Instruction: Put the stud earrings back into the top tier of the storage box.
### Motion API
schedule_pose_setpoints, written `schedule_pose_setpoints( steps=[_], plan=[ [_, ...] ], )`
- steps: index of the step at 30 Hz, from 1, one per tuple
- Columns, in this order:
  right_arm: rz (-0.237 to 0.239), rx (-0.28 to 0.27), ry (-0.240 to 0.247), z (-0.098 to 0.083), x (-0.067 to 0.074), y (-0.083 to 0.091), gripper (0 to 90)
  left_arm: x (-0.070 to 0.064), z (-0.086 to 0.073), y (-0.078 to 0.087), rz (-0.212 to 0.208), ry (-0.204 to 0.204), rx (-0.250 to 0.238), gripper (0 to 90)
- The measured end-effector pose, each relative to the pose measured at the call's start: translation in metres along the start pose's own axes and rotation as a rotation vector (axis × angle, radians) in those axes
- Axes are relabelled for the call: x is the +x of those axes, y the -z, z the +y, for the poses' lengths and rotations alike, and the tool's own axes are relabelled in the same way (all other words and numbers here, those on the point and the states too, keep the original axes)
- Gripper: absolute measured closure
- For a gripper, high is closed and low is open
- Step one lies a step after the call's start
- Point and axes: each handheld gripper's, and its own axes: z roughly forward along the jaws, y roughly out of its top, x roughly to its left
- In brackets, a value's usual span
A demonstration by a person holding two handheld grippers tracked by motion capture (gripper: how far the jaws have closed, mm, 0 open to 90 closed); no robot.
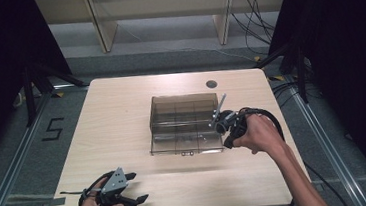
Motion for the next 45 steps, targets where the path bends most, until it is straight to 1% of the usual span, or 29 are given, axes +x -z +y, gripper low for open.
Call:
schedule_pose_setpoints(
  steps=[3, 5, 6, 7, 8, 9, 10, 11, 12, 13, 14, 17, 18, 21, 24, 25, 26, 27, 29, 30, 32, 33, 34, 36, 37, 39, 40, 41, 45],
  plan=[
    [0.000, -0.014, 0.027, 0.008, -0.002, 0.000, 86.8, 0.001, 0.000, 0.001, 0.004, -0.011, -0.005, 16.6],
    [0.003, -0.014, 0.012, 0.014, -0.001, 0.001, 86.8, 0.001, 0.001, 0.001, 0.004, -0.026, -0.003, 16.7],
    [0.005, -0.019, 0.028, 0.016, -0.003, 0.001, 86.8, 0.000, 0.000, 0.000, -0.001, -0.004, -0.003, 16.7],
    [-0.001, -0.019, 0.034, 0.019, -0.004, 0.001, 86.8, 0.001, 0.000, 0.000, -0.002, -0.011, -0.001, 16.6],
    [-0.002, -0.015, 0.020, 0.023, -0.003, 0.001, 86.8, 0.001, 0.000, 0.001, 0.006, -0.024, 0.000, 16.7],
    [-0.005, -0.010, 0.013, 0.025, -0.003, 0.001, 86.8, 0.000, 0.000, 0.001, 0.002, -0.006, -0.012, 16.7],
    [-0.009, -0.015, 0.048, 0.027, -0.007, 0.000, 86.8, 0.000, 0.000, 0.001, 0.004, 0.001, -0.002, 16.7],
    [-0.013, -0.017, 0.043, 0.030, -0.008, 0.000, 86.8, 0.001, 0.001, 0.001, 0.004, -0.028, -0.002, 16.7],
    [-0.004, -0.017, 0.039, 0.032, -0.009, -0.001, 86.8, 0.000, 0.000, 0.000, -0.002, 0.003, -0.002, 16.7],
    [-0.004, -0.007, 0.023, 0.035, -0.008, -0.001, 86.8, 0.000, 0.000, 0.000, -0.006, 0.001, 0.002, 16.7],
    [-0.007, -0.010, 0.048, 0.037, -0.011, -0.003, 86.8, 0.000, 0.000, 0.001, 0.007, -0.010, 0.000, 16.7],
    [-0.007, -0.004, 0.044, 0.042, -0.014, -0.007, 86.8, 0.000, 0.000, 0.001, 0.005, -0.006, -0.007, 16.7],
    [-0.003, 0.007, 0.032, 0.045, -0.014, -0.008, 86.8, 0.001, 0.000, 0.001, 0.005, -0.029, 0.001, 16.7],
    [-0.004, 0.018, 0.040, 0.048, -0.018, -0.014, 86.8, 0.001, 0.001, 0.002, 0.001, -0.007, 0.000, 16.7],
    [-0.003, 0.035, 0.029, 0.052, -0.022, -0.021, 86.7, 0.001, 0.000, 0.001, 0.005, -0.028, 0.001, 16.7],
    [-0.002, 0.033, 0.047, 0.053, -0.024, -0.023, 86.7, 0.001, 0.000, 0.001, 0.003, -0.021, -0.004, 16.7],
    [0.001, 0.052, 0.024, 0.055, -0.023, -0.024, 86.7, 0.001, 0.000, 0.001, 0.001, -0.006, -0.002, 16.7],
    [0.003, 0.053, 0.034, 0.055, -0.024, -0.027, 86.7, 0.000, 0.000, 0.002, -0.002, 0.015, -0.001, 16.7],
    [0.007, 0.059, 0.027, 0.057, -0.025, -0.032, 86.7, 0.001, 0.001, 0.001, -0.003, -0.014, -0.002, 16.7],
    [0.003, 0.056, 0.050, 0.059, -0.027, -0.035, 86.7, 0.000, 0.000, 0.001, 0.007, -0.006, 0.002, 16.7],
    [0.018, 0.078, 0.031, 0.061, -0.027, -0.040, 86.7, 0.000, 0.000, 0.002, 0.001, 0.003, 0.000, 16.7],
    [0.007, 0.080, 0.019, 0.062, -0.027, -0.042, 86.6, 0.000, 0.000, 0.002, -0.003, 0.011, -0.005, 16.7],
    [0.013, 0.084, 0.011, 0.063, -0.027, -0.045, 86.6, 0.000, 0.000, 0.002, -0.002, 0.008, 0.002, 16.7],
    [0.021, 0.094, 0.021, 0.065, -0.029, -0.050, 86.6, 0.001, 0.000, 0.001, 0.003, -0.029, 0.000, 16.7],
    [0.021, 0.099, 0.025, 0.066, -0.031, -0.052, 86.6, 0.000, -0.001, 0.001, 0.007, -0.002, -0.004, 16.7],
    [0.029, 0.107, 0.002, 0.068, -0.032, -0.056, 86.6, 0.000, 0.000, 0.002, -0.006, 0.012, -0.002, 16.7],
    [0.019, 0.113, 0.003, 0.069, -0.034, -0.057, 86.6, 0.000, 0.000, 0.002, -0.004, 0.013, -0.003, 16.7],
    [0.017, 0.118, 0.004, 0.070, -0.035, -0.058, 86.5, 0.000, 0.000, 0.002, 0.005, -0.003, 0.005, 16.7],
    [0.016, 0.128, -0.001, 0.070, -0.038, -0.063, 86.3, 0.000, 0.000, 0.002, -0.004, 0.008, -0.001, 16.7]
  ],
)
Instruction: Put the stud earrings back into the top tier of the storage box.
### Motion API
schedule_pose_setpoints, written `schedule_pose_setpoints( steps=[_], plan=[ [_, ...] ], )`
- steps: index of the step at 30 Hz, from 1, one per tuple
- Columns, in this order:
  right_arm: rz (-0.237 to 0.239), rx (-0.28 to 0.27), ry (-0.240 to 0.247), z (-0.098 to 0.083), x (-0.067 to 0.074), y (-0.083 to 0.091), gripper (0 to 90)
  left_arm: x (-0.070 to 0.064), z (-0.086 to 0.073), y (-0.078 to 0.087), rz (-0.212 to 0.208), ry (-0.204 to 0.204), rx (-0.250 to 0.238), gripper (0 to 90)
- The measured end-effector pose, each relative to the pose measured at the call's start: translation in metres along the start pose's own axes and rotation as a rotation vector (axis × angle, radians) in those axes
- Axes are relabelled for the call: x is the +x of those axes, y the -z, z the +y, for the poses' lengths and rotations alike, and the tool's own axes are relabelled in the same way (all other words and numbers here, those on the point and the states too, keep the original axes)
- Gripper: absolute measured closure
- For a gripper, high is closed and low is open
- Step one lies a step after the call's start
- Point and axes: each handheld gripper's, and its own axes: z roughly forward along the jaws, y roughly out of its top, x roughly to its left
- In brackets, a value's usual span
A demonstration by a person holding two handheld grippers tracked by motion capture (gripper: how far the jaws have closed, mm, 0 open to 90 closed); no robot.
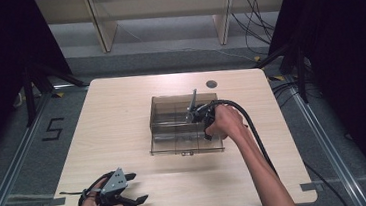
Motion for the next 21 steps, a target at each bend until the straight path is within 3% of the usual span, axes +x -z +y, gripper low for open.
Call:
schedule_pose_setpoints(
  steps=[3, 4, 5, 6, 7, 9, 10, 15, 17, 18, 21],
  plan=[
    [-0.005, 0.013, -0.011, 0.001, -0.001, -0.002, 86.2, 0.000, 0.000, 0.000, 0.007, -0.013, 0.006, 16.7],
    [-0.003, 0.013, 0.010, 0.001, -0.003, -0.003, 86.1, 0.000, 0.000, 0.000, 0.007, -0.012, 0.006, 16.7],
    [-0.001, 0.017, -0.008, 0.002, -0.001, -0.004, 85.7, 0.000, 0.000, 0.000, 0.000, -0.004, 0.006, 16.7],
    [0.000, 0.021, 0.001, 0.003, -0.002, -0.005, 84.3, 0.001, 0.001, 0.001, 0.001, -0.028, 0.012, 16.7],
    [0.003, 0.024, 0.023, 0.004, -0.002, -0.007, 82.7, 0.000, 0.000, 0.000, 0.001, -0.008, 0.003, 16.7],
    [-0.004, 0.036, -0.002, 0.006, 0.000, -0.008, 81.0, 0.001, 0.000, 0.000, 0.009, -0.022, 0.004, 16.7],
    [0.010, 0.012, 0.004, 0.005, -0.001, -0.010, 80.2, 0.000, -0.001, 0.000, 0.008, 0.003, -0.004, 16.7],
    [-0.016, -0.011, -0.005, -0.001, 0.000, 0.004, 75.8, 0.001, 0.000, 0.000, 0.013, -0.017, 0.012, 16.7],
    [-0.025, -0.019, -0.015, -0.005, 0.001, 0.009, 74.5, 0.000, 0.000, 0.000, 0.006, 0.001, -0.003, 16.7],
    [-0.034, -0.031, -0.001, -0.008, 0.000, 0.012, 74.0, 0.000, 0.000, 0.000, 0.011, -0.012, 0.006, 16.7],
    [-0.045, -0.050, -0.019, -0.017, 0.001, 0.019, 71.2, -0.001, -0.001, -0.001, 0.001, 0.001, -0.008, 16.7]
  ],
)
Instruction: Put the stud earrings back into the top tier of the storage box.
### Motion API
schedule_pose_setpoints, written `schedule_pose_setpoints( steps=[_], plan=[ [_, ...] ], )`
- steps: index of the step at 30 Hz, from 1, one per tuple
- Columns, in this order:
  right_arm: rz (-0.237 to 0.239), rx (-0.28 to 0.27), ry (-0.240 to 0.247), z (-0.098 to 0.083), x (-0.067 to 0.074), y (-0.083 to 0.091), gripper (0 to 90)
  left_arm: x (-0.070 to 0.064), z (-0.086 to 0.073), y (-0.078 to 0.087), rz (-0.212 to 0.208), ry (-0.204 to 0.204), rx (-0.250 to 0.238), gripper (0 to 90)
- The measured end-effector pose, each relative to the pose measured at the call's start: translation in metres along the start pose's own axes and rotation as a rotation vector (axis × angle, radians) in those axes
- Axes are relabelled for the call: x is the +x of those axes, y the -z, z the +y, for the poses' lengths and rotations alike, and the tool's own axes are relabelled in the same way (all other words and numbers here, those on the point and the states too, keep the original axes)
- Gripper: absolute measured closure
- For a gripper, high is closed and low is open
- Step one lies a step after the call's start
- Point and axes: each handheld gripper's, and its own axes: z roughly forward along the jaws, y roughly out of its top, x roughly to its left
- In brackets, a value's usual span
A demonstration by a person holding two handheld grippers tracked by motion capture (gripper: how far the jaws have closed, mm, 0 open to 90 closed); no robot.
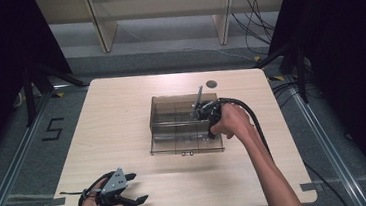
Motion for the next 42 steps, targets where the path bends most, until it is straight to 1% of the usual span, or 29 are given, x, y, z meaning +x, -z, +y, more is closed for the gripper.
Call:
schedule_pose_setpoints(
  steps=[1, 3, 5, 8, 9, 14, 15, 17, 18, 19, 20, 22, 23, 25, 26, 27, 29, 31, 32, 33, 34, 35, 36, 37, 38, 39, 40, 41, 42],
  plan=[
    [0.003, -0.017, 0.003, -0.003, 0.000, 0.002, 70.1, 0.001, 0.000, 0.001, 0.010, -0.015, 0.014, 16.7],
    [0.005, -0.046, -0.016, -0.009, 0.000, 0.007, 67.5, 0.001, 0.000, 0.001, 0.012, -0.010, 0.010, 16.7],
    [0.013, -0.067, -0.037, -0.014, 0.001, 0.011, 61.1, 0.001, 0.001, 0.001, -0.007, -0.010, 0.028, 16.7],
    [0.037, -0.111, -0.102, -0.024, 0.001, 0.018, 51.6, 0.001, 0.000, 0.001, 0.010, 0.006, 0.006, 16.7],
    [0.041, -0.142, -0.117, -0.027, 0.000, 0.018, 49.7, 0.002, 0.001, 0.001, 0.009, -0.009, 0.012, 16.7],
    [0.012, -0.193, -0.154, -0.041, 0.001, 0.021, 41.1, 0.002, 0.001, 0.000, 0.007, -0.027, 0.011, 16.7],
    [0.002, -0.203, -0.158, -0.043, 0.002, 0.021, 39.5, 0.001, 0.000, 0.000, 0.007, -0.009, 0.019, 16.6],
    [-0.003, -0.217, -0.150, -0.046, 0.003, 0.022, 38.2, 0.001, 0.000, 0.000, 0.009, -0.009, 0.015, 16.7],
    [0.001, -0.223, -0.154, -0.048, 0.005, 0.022, 37.1, 0.002, 0.001, 0.000, 0.011, -0.029, 0.009, 16.7],
    [0.001, -0.231, -0.151, -0.050, 0.004, 0.022, 35.7, 0.002, 0.001, 0.000, 0.012, -0.021, 0.006, 16.7],
    [0.006, -0.236, -0.167, -0.052, 0.006, 0.021, 35.0, 0.003, 0.001, 0.000, 0.008, -0.037, 0.013, 16.7],
    [-0.002, -0.250, -0.163, -0.056, 0.007, 0.019, 33.1, 0.000, 0.000, -0.001, 0.003, -0.002, 0.015, 16.7],
    [0.001, -0.249, -0.165, -0.058, 0.009, 0.019, 32.0, 0.002, 0.001, 0.000, 0.011, -0.022, 0.033, 16.7],
    [-0.001, -0.260, -0.145, -0.062, 0.008, 0.016, 31.2, 0.000, 0.000, -0.001, 0.006, 0.004, 0.008, 16.7],
    [-0.008, -0.262, -0.174, -0.065, 0.010, 0.015, 30.3, 0.000, 0.000, -0.001, 0.006, 0.003, 0.008, 16.7],
    [-0.010, -0.270, -0.162, -0.066, 0.009, 0.014, 30.1, 0.001, 0.000, 0.000, 0.017, -0.023, 0.031, 16.7],
    [-0.006, -0.279, -0.174, -0.069, 0.011, 0.013, 29.2, 0.001, 0.000, 0.000, 0.014, -0.008, 0.018, 16.7],
    [0.007, -0.293, -0.179, -0.072, 0.012, 0.011, 28.8, 0.003, 0.001, 0.000, 0.007, -0.030, 0.022, 16.7],
    [0.011, -0.297, -0.189, -0.072, 0.014, 0.010, 28.6, 0.002, 0.000, 0.001, 0.011, -0.021, 0.033, 16.7],
    [0.020, -0.297, -0.209, -0.073, 0.015, 0.010, 28.2, 0.000, 0.000, -0.001, 0.005, 0.003, 0.009, 16.7],
    [0.014, -0.297, -0.201, -0.074, 0.014, 0.009, 28.1, 0.000, 0.000, -0.001, 0.005, 0.003, 0.008, 16.7],
    [0.001, -0.304, -0.173, -0.075, 0.013, 0.009, 28.2, 0.001, 0.000, 0.000, 0.009, -0.010, 0.021, 16.7],
    [0.005, -0.303, -0.200, -0.075, 0.016, 0.008, 28.2, 0.003, 0.001, 0.000, 0.011, -0.038, 0.016, 16.7],
    [0.005, -0.310, -0.190, -0.075, 0.016, 0.007, 28.1, 0.002, 0.000, 0.000, 0.012, -0.024, 0.010, 16.7],
    [0.012, -0.307, -0.208, -0.076, 0.018, 0.007, 28.1, 0.003, 0.001, 0.001, 0.010, -0.048, 0.024, 16.7],
    [0.006, -0.320, -0.195, -0.077, 0.018, 0.006, 28.1, 0.002, 0.000, 0.001, 0.010, -0.024, 0.031, 16.7],
    [0.011, -0.303, -0.232, -0.078, 0.021, 0.007, 27.9, 0.001, 0.000, 0.001, 0.007, -0.010, 0.027, 16.7],
    [0.020, -0.334, -0.199, -0.078, 0.021, 0.005, 27.6, 0.002, 0.000, 0.000, 0.008, -0.024, 0.005, 16.7],
    [0.022, -0.332, -0.212, -0.079, 0.022, 0.005, 27.3, 0.001, 0.000, -0.001, 0.009, -0.012, 0.000, 16.7]
  ],
)
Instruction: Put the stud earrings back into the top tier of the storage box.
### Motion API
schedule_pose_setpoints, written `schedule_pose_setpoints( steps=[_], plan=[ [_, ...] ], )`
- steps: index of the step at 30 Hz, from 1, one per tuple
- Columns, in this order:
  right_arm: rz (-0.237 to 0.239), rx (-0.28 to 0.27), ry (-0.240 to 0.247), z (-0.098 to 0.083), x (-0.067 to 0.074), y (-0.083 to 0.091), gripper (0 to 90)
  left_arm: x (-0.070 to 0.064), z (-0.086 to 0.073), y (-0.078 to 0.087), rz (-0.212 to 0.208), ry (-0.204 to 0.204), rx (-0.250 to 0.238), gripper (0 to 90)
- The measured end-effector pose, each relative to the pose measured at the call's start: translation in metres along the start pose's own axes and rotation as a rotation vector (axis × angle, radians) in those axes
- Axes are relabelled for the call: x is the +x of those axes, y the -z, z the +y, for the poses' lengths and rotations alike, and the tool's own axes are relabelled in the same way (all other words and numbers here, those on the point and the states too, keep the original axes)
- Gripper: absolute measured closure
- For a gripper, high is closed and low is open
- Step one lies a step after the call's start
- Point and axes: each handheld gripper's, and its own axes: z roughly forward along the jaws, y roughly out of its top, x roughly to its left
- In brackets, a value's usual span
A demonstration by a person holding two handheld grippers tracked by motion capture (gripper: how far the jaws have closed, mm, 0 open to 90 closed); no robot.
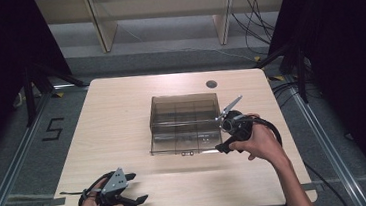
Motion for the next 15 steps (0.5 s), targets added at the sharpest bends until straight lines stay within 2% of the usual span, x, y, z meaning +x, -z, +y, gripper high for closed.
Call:
schedule_pose_setpoints(
  steps=[1, 2, 3, 4, 6, 7, 8, 9, 10, 11, 12, 13, 14, 15],
  plan=[
    [-0.002, -0.004, 0.007, -0.001, 0.000, -0.001, 26.9, 0.002, 0.001, 0.002, -0.001, -0.028, 0.029, 16.7],
    [-0.004, 0.003, -0.016, -0.002, 0.001, -0.001, 26.6, -0.001, 0.000, 0.000, 0.000, 0.007, 0.017, 16.7],
    [-0.003, 0.005, -0.025, -0.004, 0.002, -0.001, 26.3, 0.000, 0.000, 0.001, -0.003, 0.002, 0.025, 16.7],
    [0.001, -0.009, -0.007, -0.005, 0.001, -0.002, 26.4, 0.001, 0.000, 0.002, -0.003, -0.007, 0.035, 16.7],
    [0.003, -0.007, -0.020, -0.007, 0.002, -0.001, 26.3, 0.000, 0.000, 0.000, 0.001, 0.000, 0.000, 16.7],
    [0.000, -0.022, -0.007, -0.009, 0.001, -0.002, 26.1, 0.002, 0.001, 0.001, -0.001, -0.027, 0.021, 16.6],
    [0.000, -0.026, -0.017, -0.010, 0.002, -0.002, 25.8, -0.001, 0.000, 0.000, 0.001, 0.008, 0.017, 16.7],
    [-0.002, -0.019, -0.025, -0.011, 0.002, -0.001, 25.6, -0.001, 0.000, 0.000, -0.004, 0.013, 0.008, 16.7],
    [-0.002, -0.034, -0.010, -0.013, 0.001, -0.001, 25.2, -0.001, 0.000, 0.000, -0.001, 0.012, 0.013, 16.7],
    [-0.002, -0.031, -0.027, -0.014, 0.002, 0.000, 24.9, 0.002, 0.000, 0.001, 0.001, -0.021, 0.024, 16.6],
    [0.000, -0.034, -0.038, -0.015, 0.003, 0.000, 24.7, 0.002, 0.000, 0.001, 0.001, -0.022, 0.022, 16.6],
    [0.004, -0.047, -0.029, -0.017, 0.002, -0.001, 24.4, 0.001, 0.000, 0.001, 0.002, -0.012, 0.032, 16.6],
    [-0.005, -0.057, -0.033, -0.018, 0.002, -0.001, 23.8, -0.001, 0.000, 0.000, -0.004, 0.017, 0.008, 16.6],
    [0.012, -0.049, -0.042, -0.019, 0.002, -0.001, 23.2, -0.001, 0.000, 0.000, -0.003, 0.013, 0.017, 16.6]
  ],
)
